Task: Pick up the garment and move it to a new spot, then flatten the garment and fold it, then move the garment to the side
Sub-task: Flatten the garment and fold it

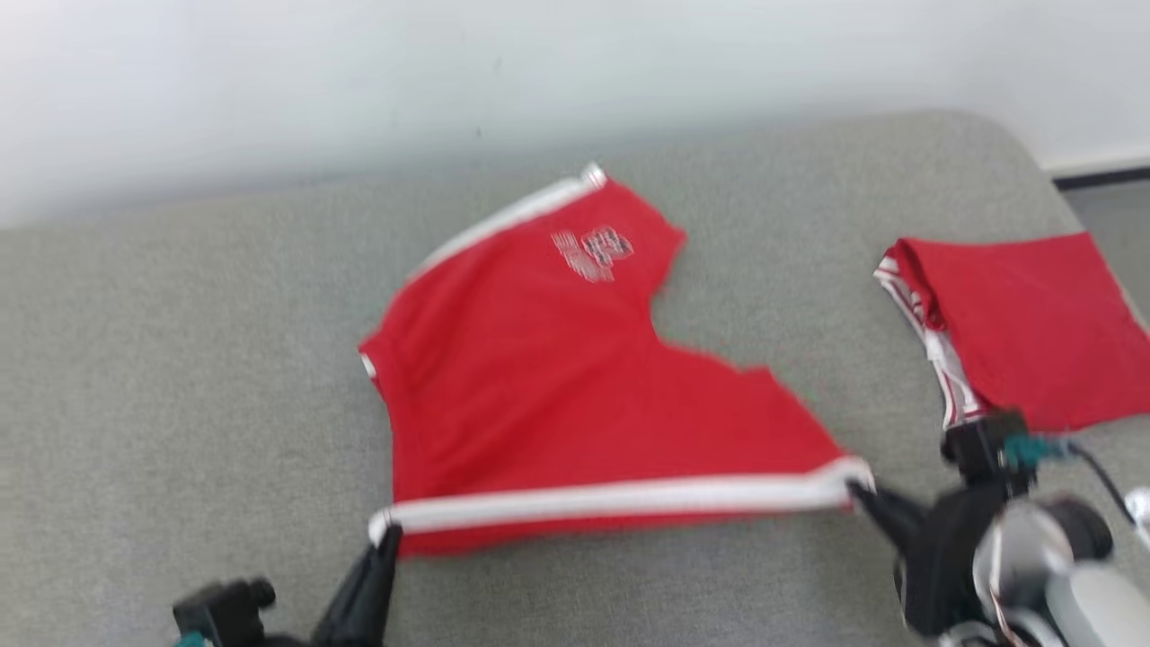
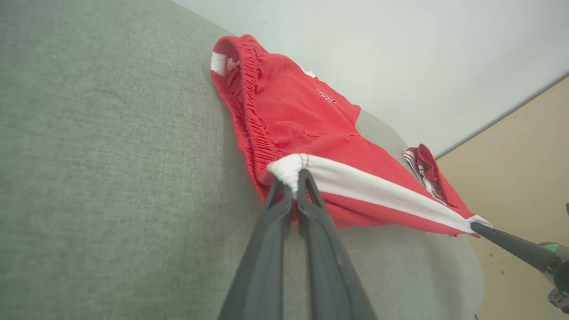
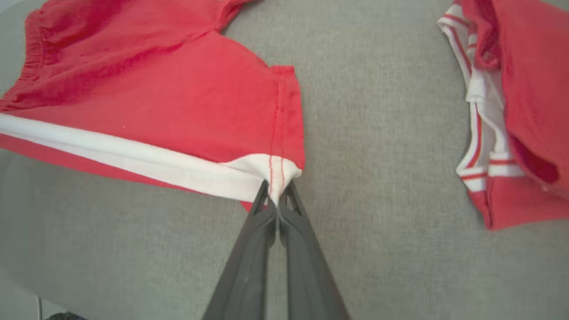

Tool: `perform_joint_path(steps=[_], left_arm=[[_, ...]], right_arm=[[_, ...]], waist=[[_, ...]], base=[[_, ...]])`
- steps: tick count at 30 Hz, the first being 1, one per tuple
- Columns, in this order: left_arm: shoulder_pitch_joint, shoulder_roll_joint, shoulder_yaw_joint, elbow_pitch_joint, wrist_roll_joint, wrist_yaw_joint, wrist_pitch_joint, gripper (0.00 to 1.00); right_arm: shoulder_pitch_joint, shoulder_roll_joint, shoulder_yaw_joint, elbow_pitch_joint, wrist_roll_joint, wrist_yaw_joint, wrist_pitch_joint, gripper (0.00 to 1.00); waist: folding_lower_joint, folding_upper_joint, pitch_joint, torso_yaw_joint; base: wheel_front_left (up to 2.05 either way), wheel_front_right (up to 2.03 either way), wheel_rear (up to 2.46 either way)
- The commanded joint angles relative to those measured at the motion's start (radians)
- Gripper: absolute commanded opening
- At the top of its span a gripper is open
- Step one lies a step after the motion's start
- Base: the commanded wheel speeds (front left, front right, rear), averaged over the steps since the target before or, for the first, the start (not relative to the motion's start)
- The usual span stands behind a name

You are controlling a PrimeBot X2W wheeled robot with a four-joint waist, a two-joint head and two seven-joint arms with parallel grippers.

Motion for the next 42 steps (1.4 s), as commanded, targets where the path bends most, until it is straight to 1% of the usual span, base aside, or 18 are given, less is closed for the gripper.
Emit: perform_joint_path(steps=[1,5,6,8,12,15,19,20,21,23,27,30,34,37,39,42], left_arm=[[0.052,0.029,-0.006,-0.011,0.011,0.014,0.023,0.00],[0.143,0.061,-0.028,-0.062,0.005,0.037,0.081,0.00],[0.143,0.061,-0.028,-0.062,0.005,0.037,0.081,0.00],[0.187,0.082,-0.043,-0.101,0.016,0.055,0.110,0.00],[0.259,0.100,-0.065,-0.179,0.009,0.085,0.158,0.00],[0.280,0.092,-0.061,-0.221,-0.006,0.098,0.162,0.00],[0.231,0.065,-0.053,-0.243,-0.027,0.100,0.161,0.00],[0.212,0.062,-0.051,-0.240,-0.027,0.105,0.166,0.00],[0.169,0.040,-0.047,-0.230,-0.037,0.105,0.165,0.00],[0.120,0.030,-0.044,-0.208,-0.031,0.107,0.167,0.00],[0.015,-0.004,-0.041,-0.146,-0.028,0.118,0.171,0.00],[-0.062,-0.030,-0.048,-0.089,-0.003,0.141,0.166,0.00],[-0.156,-0.069,-0.060,-0.033,0.022,0.151,0.152,0.00],[-0.220,-0.099,-0.068,0.012,0.030,0.159,0.141,0.00],[-0.255,-0.114,-0.074,0.043,0.032,0.154,0.132,0.00],[-0.311,-0.137,-0.081,0.088,0.035,0.160,0.121,0.00]], right_arm=[[0.098,-0.008,-0.052,-0.067,-0.015,-0.004,0.070,0.00],[0.289,0.029,-0.141,-0.227,-0.050,-0.004,0.223,0.00],[0.289,0.029,-0.141,-0.227,-0.050,-0.004,0.223,0.00],[0.371,0.054,-0.178,-0.303,-0.067,-0.004,0.293,0.00],[0.495,0.099,-0.244,-0.441,-0.105,-0.003,0.413,0.00],[0.516,0.121,-0.282,-0.508,-0.134,-0.003,0.445,0.00],[0.433,0.121,-0.285,-0.526,-0.164,-0.003,0.455,0.00],[0.405,0.110,-0.276,-0.515,-0.169,-0.003,0.458,0.00],[0.331,0.097,-0.260,-0.482,-0.175,-0.003,0.448,0.00],[0.248,0.090,-0.239,-0.430,-0.181,-0.003,0.428,0.00],[0.083,0.066,-0.173,-0.290,-0.205,-0.003,0.366,0.00],[-0.041,0.073,-0.133,-0.167,-0.208,-0.003,0.305,0.00],[-0.194,0.084,-0.097,-0.007,-0.223,-0.003,0.218,0.00],[-0.299,0.074,-0.063,0.097,-0.242,-0.003,0.158,0.00],[-0.352,0.082,-0.050,0.167,-0.254,-0.003,0.125,0.00],[-0.433,0.087,-0.052,0.265,-0.270,-0.003,0.072,0.00]], waist=[[0.0005,0.0004,-0.080,0.004],[0.0005,0.0004,-0.099,0.008],[0.0005,0.0004,-0.099,0.008],[0.0005,0.0004,-0.102,0.011],[0.0005,0.0004,-0.101,0.019],[0.0005,0.0004,-0.098,0.024],[0.0005,0.0004,-0.089,0.035],[0.0005,0.0004,-0.087,0.039],[0.0005,0.0004,-0.082,0.048],[0.0005,0.0004,-0.076,0.059],[0.0005,0.0004,-0.059,0.086],[0.0005,0.0004,-0.038,0.108],[0.0005,0.0004,-0.003,0.142],[0.0005,0.0004,0.031,0.170],[0.0005,0.0004,0.046,0.184],[0.0005,0.0004,0.070,0.207]], base=[[0.00,0.00,0.00],[0.00,0.00,0.00],[0.00,0.00,0.00],[0.00,0.00,0.00],[0.00,0.00,0.00],[0.00,0.00,0.00],[0.00,0.00,0.00],[0.00,0.00,0.00],[0.00,0.00,0.00],[0.00,0.00,0.00],[0.00,0.00,0.00],[0.00,0.00,0.00],[0.00,0.00,0.00],[0.00,0.00,0.00],[0.00,0.00,0.00],[0.00,0.00,0.00]])
